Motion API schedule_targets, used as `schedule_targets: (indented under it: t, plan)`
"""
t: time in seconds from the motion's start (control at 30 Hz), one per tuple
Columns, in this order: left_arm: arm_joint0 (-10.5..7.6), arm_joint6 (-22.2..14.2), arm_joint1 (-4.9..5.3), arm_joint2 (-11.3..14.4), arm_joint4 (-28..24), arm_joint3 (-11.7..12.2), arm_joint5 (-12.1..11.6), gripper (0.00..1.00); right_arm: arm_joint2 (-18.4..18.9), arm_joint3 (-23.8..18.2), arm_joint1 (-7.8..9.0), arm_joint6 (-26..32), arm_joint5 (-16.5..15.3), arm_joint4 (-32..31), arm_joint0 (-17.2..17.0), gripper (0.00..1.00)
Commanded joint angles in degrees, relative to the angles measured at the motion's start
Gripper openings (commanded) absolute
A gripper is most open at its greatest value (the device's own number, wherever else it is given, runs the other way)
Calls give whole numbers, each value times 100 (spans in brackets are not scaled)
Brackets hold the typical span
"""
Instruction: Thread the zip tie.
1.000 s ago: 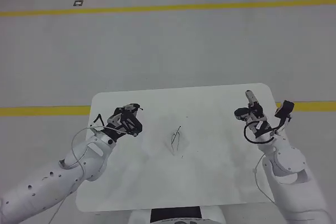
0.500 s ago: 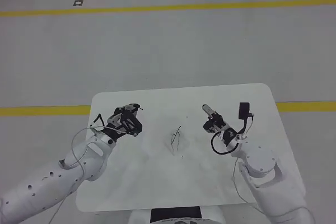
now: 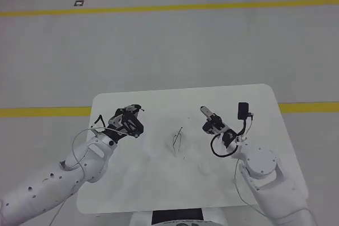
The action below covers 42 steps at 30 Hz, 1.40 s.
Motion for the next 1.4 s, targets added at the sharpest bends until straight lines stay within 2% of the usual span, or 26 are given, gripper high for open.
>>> schedule_targets:
  t: [0.0, 0.17, 0.3, 0.6, 0.67, 0.93, 1.13, 1.37]
  plan:
    - [0, 0, 0, 0, 0, 0, 0, 0, -310, 53, -26, 226, 66, -137, 242, 100]
    - [0, 0, 0, 0, 0, 0, 0, 0, -1131, 449, -158, 485, 201, -286, 934, 100]
    - [0, 0, 0, 0, 0, 0, 0, 0, -1489, 765, -263, 507, 224, -79, 1267, 100]
    - [0, 0, 0, 0, 0, 0, 0, 0, -1527, 809, -282, 503, 146, -23, 1316, 100]
    - [-16, 25, -20, -15, 0, 55, -91, 0, -1523, 807, -299, 519, 82, 200, 1290, 100]
    - [-129, -57, -91, 125, 0, 200, -155, 0, -1596, 1017, -435, 397, 557, 1156, 1585, 100]
    - [-283, -177, -138, 252, 0, 264, -185, 0, -1632, 1068, -450, 353, 575, 1133, 1635, 100]
    - [-280, -171, -141, 252, -5, 266, -196, 0, -1659, 1041, -463, 261, 479, 1083, 1616, 100]
